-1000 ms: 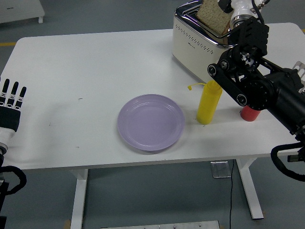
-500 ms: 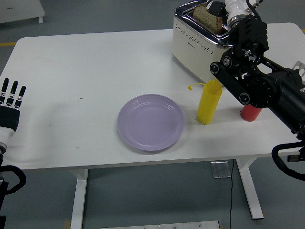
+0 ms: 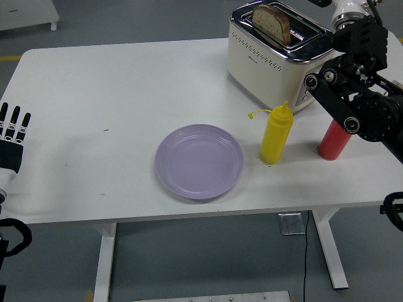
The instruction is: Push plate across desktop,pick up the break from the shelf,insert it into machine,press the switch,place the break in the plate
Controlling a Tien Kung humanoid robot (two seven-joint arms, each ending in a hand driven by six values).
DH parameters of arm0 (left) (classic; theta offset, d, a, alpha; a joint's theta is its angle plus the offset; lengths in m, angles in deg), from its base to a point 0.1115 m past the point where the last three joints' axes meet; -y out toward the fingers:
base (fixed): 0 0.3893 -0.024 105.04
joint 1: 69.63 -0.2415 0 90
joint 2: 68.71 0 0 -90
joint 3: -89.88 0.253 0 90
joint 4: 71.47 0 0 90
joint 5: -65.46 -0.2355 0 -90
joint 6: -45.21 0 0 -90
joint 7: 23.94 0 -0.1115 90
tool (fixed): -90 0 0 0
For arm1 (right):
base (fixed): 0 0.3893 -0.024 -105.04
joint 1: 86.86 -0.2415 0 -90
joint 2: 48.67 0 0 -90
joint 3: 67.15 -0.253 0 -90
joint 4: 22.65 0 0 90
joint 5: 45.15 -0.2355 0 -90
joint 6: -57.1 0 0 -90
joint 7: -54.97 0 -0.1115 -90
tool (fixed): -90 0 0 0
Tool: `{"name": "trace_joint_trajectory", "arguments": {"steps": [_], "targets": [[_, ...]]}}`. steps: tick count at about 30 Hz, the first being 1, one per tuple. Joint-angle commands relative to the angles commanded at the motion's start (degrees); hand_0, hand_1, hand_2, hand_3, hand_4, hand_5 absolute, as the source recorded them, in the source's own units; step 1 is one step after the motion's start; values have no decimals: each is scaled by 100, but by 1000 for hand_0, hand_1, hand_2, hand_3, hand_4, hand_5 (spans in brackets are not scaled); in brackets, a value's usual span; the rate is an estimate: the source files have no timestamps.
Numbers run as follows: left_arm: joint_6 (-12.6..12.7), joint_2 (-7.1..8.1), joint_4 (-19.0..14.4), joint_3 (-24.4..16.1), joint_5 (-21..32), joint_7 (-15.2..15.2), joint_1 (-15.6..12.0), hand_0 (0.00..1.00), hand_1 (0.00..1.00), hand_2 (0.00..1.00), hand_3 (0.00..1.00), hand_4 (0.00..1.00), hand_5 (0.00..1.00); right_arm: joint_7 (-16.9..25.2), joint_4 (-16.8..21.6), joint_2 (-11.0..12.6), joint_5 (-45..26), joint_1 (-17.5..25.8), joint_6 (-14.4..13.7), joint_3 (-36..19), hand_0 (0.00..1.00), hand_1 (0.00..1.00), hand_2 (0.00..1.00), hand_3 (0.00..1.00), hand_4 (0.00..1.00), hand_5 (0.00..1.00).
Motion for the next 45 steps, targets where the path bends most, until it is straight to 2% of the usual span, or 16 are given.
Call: {"name": "trace_joint_trajectory", "arguments": {"steps": [3, 4, 9, 10, 15, 16, 18, 21, 22, 26, 30, 45], "targets": [[-1, 14, -12, -41, -5, 0, 1, 827, 862, 925, 805, 633, 998, 175, 270, 322, -246, 108, 235, -71, 459, 540, 684, 676, 534, 369], [-3, 22, -19, -62, -7, -1, 2, 826, 861, 925, 805, 634, 998, 278, 376, 455, -345, 162, 356, -98, 466, 535, 650, 613, 413, 401], [-14, 47, -54, -174, -25, -6, 12, 826, 861, 925, 805, 634, 998, 828, 784, 1095, -719, 499, 1007, -270, 466, 535, 650, 613, 413, 401], [-15, 53, -60, -191, -27, -7, 11, 826, 861, 925, 805, 634, 998, 942, 840, 1212, -819, 585, 1144, -317, 471, 537, 661, 602, 342, 417], [-14, 54, -72, -265, -40, -14, -2, 826, 861, 925, 805, 634, 998, 1503, 1044, 1817, -1194, 1006, 1876, -523, 471, 537, 661, 602, 342, 417], [-13, 51, -73, -279, -43, -16, -7, 826, 861, 925, 805, 634, 998, 1580, 1076, 1923, -1233, 1087, 2005, -561, 471, 540, 663, 595, 278, 413], [-13, 49, -74, -303, -50, -20, -17, 826, 861, 925, 805, 634, 998, 1705, 1134, 2087, -1294, 1233, 2248, -626, 471, 540, 663, 595, 278, 413], [-17, 51, -78, -323, -59, -27, -29, 826, 861, 925, 805, 634, 998, 1814, 1192, 2227, -1331, 1368, 2436, -667, 471, 540, 663, 595, 278, 413], [-18, 52, -79, -329, -62, -29, -33, 826, 861, 926, 806, 634, 998, 1841, 1209, 2265, -1330, 1404, 2485, -673, 468, 535, 651, 581, 263, 460], [-33, 49, -77, -344, -76, -48, -46, 826, 861, 926, 806, 634, 998, 1922, 1313, 2414, -1239, 1577, 2805, -660, 468, 535, 651, 581, 263, 460], [-39, 44, -75, -349, -85, -61, -63, 826, 861, 925, 807, 634, 998, 1966, 1351, 2464, -1169, 1664, 3029, -602, 469, 535, 643, 570, 253, 490], [-76, 45, -83, -348, -109, -101, -77, 826, 861, 925, 806, 634, 998, 2052, 1459, 2473, -1009, 1722, 3327, -279, 470, 533, 614, 547, 226, 488]]}}
